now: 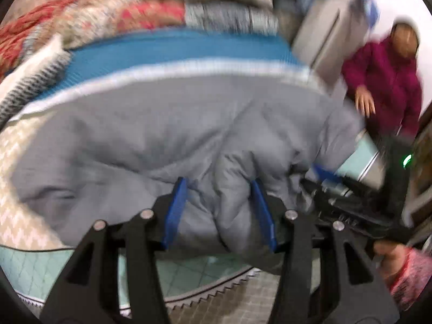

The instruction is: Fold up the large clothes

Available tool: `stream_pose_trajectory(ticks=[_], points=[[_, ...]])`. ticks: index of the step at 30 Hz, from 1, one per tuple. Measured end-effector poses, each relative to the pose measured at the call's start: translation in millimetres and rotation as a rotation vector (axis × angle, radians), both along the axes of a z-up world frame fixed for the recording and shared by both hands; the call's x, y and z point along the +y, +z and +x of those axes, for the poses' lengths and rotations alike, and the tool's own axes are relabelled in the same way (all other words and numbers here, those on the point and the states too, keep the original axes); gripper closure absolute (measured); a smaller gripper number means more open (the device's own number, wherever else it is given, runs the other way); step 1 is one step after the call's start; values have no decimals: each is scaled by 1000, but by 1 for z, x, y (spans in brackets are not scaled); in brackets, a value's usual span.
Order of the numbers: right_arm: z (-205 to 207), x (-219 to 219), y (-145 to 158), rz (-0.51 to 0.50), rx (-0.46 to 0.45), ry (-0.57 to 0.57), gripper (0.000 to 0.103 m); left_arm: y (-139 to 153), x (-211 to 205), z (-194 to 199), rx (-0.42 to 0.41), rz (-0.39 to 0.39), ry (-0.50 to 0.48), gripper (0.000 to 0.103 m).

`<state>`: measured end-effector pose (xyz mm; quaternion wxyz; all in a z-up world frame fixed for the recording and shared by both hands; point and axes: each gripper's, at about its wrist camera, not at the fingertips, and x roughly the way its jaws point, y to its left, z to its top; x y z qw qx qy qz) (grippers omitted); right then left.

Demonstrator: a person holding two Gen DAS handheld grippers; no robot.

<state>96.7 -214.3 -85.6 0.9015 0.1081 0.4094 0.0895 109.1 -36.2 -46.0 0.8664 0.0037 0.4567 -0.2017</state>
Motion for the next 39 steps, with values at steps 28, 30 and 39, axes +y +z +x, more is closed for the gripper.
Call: stream_pose_trajectory(ticks=[28,30,39], points=[[-116,12,55,119,1,-111,41,27,37,-101,59,21,177,45],[-119,14,54,115,6,-111,41,25,35,-106,62,22,175,45],[-134,20,57,107,-9,-106,40,34,31,-122,-1,72,192,40]])
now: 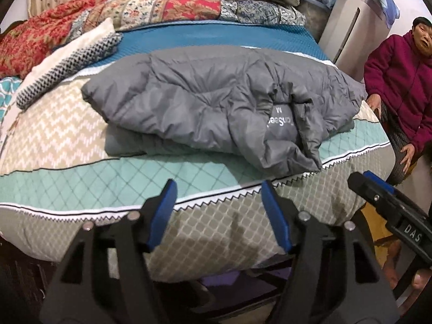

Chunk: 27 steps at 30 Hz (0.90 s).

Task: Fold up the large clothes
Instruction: 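Open both grippers and pull them back from the folded jacket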

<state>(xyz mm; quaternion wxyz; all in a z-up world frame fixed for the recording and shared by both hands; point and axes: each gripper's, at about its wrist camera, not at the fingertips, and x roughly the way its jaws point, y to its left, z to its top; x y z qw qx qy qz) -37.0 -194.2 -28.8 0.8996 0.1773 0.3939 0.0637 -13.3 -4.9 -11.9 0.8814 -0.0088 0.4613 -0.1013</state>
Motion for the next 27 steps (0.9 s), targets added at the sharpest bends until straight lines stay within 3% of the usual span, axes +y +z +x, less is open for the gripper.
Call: stream_pose_trajectory(ticks=[11,21,27], points=[[-6,-4,-10,21,51,-14,40,0,1,-12,-18,64,30,31],[-1,-3,-27,-6,140,-18,40,-13,3,-11,27,37,12,30],[0,-1,-27,-57,139,-32,38,-11,5,-13,10,37,9,30]])
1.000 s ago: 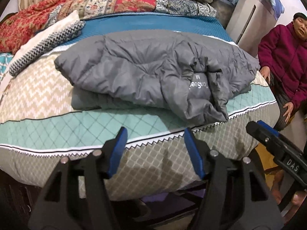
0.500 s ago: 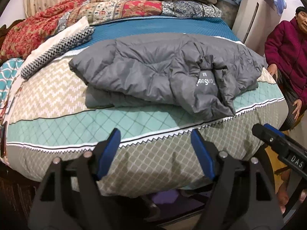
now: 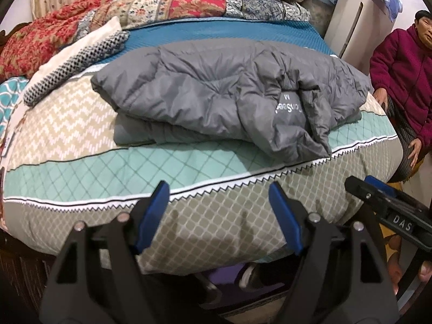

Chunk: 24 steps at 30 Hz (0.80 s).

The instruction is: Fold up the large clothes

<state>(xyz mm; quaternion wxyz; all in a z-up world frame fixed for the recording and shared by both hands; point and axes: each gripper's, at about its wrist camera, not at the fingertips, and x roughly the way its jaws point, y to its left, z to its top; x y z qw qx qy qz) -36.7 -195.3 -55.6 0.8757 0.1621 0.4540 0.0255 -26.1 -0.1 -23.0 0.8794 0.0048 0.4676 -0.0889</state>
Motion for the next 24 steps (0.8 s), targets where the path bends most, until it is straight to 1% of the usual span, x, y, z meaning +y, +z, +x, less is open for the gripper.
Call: stream_pose_trajectory(ticks=[4,7,11,13,14,17,19,24], points=[[-1,2,2,-33,-6,12,38,-4,-1,2,19,-17,-11,29],[-3,1,3,-58,-33,4,33,-3,-1,1,12,-18,-3,25],[-4,-4,2,-62,-35,-13,32,-1,-7,-2,-6,-16,-20,25],[-4,-7,2,-61,-39,-28,30,-1,-9,-2,-12,-13,-24,24],[-3,-10,0,-57,-30,-40,28,0,-10,-3,-15,-17,-28,24],[0,-15,-4,-20,1,-50,27,4,-13,-5,-32,-8,-32,21],[0,-18,-7,-9,3,-49,27,6,-13,-7,-50,-4,-31,16],[3,-22,-13,0,32,-32,27,9,-14,-8,-59,-16,-26,15]])
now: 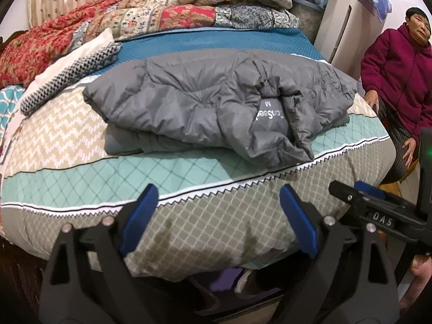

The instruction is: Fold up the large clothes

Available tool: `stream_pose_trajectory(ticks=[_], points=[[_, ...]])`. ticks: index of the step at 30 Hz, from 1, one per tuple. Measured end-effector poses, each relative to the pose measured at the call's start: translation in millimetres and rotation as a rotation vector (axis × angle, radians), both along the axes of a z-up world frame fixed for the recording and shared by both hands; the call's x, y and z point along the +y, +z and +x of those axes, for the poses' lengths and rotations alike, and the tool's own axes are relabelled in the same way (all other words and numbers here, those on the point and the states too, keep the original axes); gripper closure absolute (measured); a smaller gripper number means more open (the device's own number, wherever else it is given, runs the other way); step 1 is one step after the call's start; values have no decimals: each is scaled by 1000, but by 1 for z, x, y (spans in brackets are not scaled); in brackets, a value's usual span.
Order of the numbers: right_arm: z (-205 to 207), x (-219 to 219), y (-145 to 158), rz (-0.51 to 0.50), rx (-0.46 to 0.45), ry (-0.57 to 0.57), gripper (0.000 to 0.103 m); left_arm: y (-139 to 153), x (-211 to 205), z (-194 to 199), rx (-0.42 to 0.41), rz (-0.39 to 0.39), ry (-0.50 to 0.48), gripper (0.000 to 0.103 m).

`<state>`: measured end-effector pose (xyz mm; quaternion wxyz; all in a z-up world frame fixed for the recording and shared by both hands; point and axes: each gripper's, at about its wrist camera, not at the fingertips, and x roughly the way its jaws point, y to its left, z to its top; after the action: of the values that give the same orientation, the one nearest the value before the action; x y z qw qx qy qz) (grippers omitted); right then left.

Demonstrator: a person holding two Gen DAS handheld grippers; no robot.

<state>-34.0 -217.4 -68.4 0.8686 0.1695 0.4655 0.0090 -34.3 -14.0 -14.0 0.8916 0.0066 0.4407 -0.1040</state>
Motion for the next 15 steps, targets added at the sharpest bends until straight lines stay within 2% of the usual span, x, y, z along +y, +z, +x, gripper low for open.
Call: stream_pose_trajectory(ticks=[8,15], points=[[-7,-11,-1,5,-17,17,27,-3,-21,13,33,29,-12,15],[-11,-15,-1,27,-57,57,27,-10,-25,15,62,61,26,15]])
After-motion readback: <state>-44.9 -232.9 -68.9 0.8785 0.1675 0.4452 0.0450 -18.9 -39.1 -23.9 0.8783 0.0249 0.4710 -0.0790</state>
